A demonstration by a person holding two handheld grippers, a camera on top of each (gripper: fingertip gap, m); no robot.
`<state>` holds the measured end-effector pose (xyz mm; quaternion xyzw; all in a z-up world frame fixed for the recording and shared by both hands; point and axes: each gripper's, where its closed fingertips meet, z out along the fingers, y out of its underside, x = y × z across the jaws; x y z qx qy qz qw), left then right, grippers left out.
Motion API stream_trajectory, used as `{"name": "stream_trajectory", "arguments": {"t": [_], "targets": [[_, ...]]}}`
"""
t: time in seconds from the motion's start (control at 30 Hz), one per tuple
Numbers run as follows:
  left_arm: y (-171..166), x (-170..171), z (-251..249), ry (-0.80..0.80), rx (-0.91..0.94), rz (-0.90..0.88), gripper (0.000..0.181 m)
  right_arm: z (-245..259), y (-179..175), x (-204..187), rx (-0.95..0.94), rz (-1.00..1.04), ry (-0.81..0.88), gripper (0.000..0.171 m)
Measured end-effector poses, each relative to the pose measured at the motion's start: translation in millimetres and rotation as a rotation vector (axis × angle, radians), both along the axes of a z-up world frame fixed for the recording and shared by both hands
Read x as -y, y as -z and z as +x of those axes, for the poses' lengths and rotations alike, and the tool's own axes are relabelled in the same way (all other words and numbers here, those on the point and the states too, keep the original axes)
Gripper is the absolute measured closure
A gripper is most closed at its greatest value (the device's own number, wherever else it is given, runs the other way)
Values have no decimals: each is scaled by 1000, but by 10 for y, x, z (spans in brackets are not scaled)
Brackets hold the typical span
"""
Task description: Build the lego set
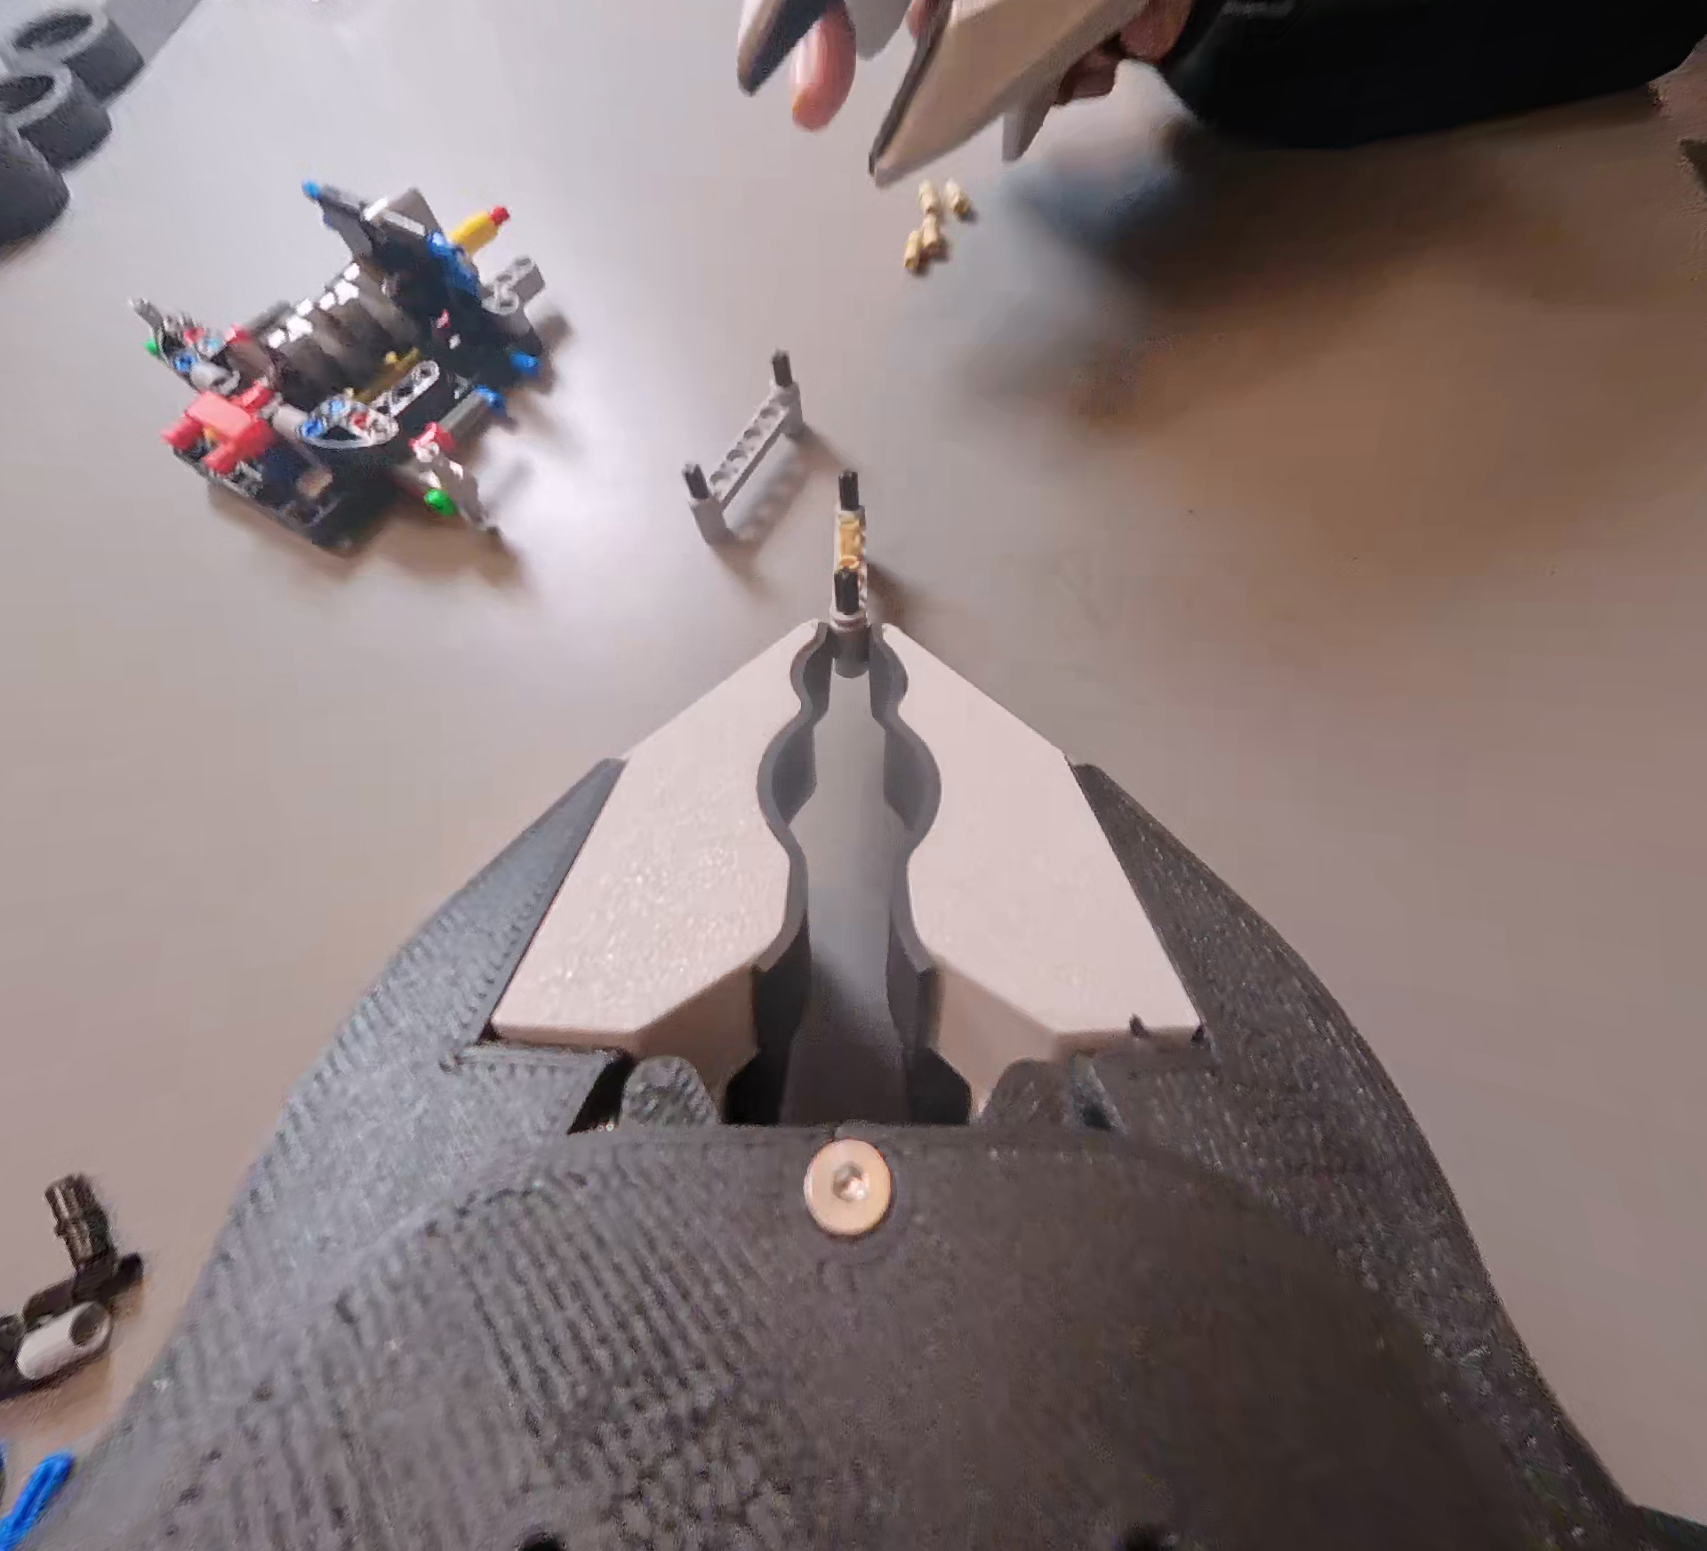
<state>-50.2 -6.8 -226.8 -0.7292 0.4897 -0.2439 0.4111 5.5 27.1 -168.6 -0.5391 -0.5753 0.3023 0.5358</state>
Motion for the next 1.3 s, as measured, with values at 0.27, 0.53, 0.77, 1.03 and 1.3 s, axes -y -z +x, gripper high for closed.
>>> {"name": "stream_trajectory", "arguments": {"t": [0.27, 0.53, 0.77, 1.03, 1.3], "targets": [[135, -55, -53, -47, -80, -41, 159, 119, 280, -209, 161, -77, 121, 147], [184, -260, -187, -93, -171, 13, 175, 555, 84, -565, 201, -101, 203, 148], [92, -549, -372, -140, -144, 30, 157, 1135, 464, -242, 435, -272, -6, 151], [-148, -379, 35, -80, -53, 19, 157, 801, 677, -46, 543, -215, -103, 153], [-79, -66, 464, -7, -36, -30, 163, 841, 775, -66, 584, -229, -75, 155]]}}
